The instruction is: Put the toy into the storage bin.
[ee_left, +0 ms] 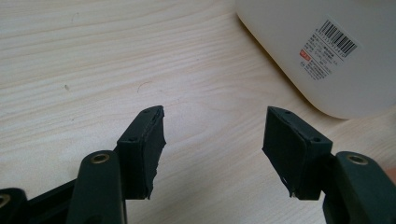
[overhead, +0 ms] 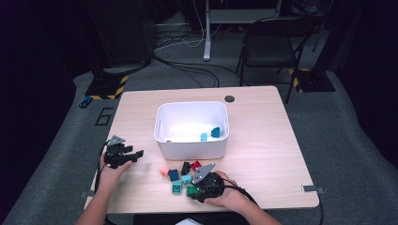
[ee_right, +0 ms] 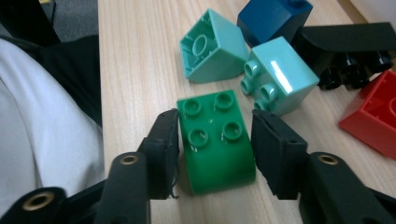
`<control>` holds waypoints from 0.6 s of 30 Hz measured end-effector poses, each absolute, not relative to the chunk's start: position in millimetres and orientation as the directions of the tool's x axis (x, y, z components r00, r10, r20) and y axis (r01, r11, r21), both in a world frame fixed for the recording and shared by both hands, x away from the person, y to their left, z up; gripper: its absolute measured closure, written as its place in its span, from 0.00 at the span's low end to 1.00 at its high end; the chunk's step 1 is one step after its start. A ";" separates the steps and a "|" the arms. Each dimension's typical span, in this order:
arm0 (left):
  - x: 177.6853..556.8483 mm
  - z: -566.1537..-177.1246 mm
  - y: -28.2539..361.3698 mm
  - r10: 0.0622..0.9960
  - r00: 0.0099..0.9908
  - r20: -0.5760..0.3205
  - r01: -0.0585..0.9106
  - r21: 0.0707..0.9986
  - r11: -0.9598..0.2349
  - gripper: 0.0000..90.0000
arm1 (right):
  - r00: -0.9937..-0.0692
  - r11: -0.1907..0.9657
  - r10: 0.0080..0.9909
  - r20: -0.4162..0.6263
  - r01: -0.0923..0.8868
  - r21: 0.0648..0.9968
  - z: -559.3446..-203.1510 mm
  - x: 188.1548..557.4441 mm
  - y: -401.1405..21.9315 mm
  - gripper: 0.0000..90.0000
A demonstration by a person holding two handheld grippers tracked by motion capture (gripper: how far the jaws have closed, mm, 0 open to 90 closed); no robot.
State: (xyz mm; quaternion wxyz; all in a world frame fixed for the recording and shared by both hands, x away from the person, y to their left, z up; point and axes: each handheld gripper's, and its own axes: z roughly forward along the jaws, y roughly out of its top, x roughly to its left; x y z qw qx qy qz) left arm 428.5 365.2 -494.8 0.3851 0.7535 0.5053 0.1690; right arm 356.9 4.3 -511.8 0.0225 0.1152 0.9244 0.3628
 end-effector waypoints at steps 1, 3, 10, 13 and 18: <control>428.5 -494.9 365.4 0.892 0.432 -0.135 0.630 0.753 -0.191 0.42 | -0.974 0.714 0.224 0.034 0.187 0.675 -512.7 357.4 4.4 0.61; 428.5 -494.9 365.5 0.892 0.432 -0.135 0.628 0.754 -0.190 0.42 | -0.971 0.718 0.233 0.045 0.204 0.666 -513.0 356.2 4.0 0.63; 428.3 -494.6 365.5 0.892 0.432 -0.134 0.630 0.752 -0.192 0.42 | -0.973 0.709 0.225 0.057 0.203 0.675 -506.6 357.6 1.9 0.64; 428.3 -494.6 365.4 0.891 0.433 -0.134 0.631 0.751 -0.194 0.42 | -0.973 0.702 0.226 0.056 0.202 0.683 -499.9 357.9 1.2 0.64; 428.5 -495.0 365.3 0.892 0.431 -0.134 0.630 0.753 -0.191 0.42 | -0.972 0.689 0.230 0.054 0.202 0.696 -486.2 358.8 -1.7 0.64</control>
